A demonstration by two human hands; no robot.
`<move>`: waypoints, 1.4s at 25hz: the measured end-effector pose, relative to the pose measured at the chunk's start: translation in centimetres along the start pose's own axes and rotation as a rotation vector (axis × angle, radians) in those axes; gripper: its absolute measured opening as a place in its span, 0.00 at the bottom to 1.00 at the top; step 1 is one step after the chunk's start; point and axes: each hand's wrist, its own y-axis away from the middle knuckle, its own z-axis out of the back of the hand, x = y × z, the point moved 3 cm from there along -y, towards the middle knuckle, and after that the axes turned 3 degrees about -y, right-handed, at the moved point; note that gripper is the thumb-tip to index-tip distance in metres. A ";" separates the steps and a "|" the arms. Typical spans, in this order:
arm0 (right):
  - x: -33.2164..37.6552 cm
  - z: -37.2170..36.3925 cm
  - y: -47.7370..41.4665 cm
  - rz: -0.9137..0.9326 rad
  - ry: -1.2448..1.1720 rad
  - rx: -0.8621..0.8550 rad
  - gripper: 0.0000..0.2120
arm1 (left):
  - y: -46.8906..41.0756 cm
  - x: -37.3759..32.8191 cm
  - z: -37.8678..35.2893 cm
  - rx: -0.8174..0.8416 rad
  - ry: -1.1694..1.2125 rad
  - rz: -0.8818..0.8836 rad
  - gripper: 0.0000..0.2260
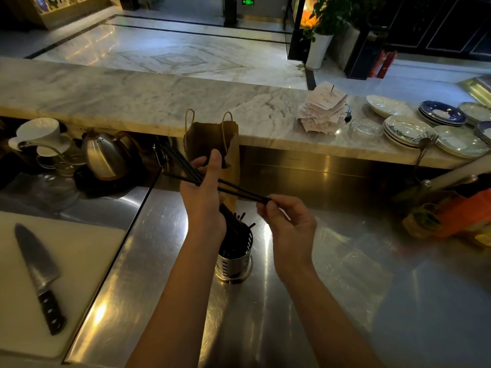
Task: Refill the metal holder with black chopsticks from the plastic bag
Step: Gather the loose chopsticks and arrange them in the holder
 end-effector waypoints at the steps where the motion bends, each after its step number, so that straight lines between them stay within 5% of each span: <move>1: -0.4 0.0 0.1 -0.035 0.055 0.075 0.09 | 0.1 -0.1 0.0 0.012 0.002 0.002 0.07; 5: -2.2 0.4 0.0 -0.171 0.397 0.303 0.07 | 0.0 -0.2 -0.2 0.123 0.011 -0.062 0.17; 13: -3.5 0.4 0.2 0.053 1.027 0.409 0.21 | 0.4 3.4 0.0 0.505 -0.272 -0.195 0.13; 18: -6.5 0.0 0.0 -0.109 1.033 0.564 0.15 | 1.6 5.4 0.9 0.538 -0.496 -0.192 0.09; 27: -9.1 0.1 -0.6 -0.070 1.069 0.563 0.12 | 1.1 5.4 2.1 0.381 -0.496 -0.198 0.07; 35: -9.3 0.8 -0.5 -0.091 0.949 0.513 0.11 | 1.5 8.3 3.3 0.415 -0.661 -0.013 0.09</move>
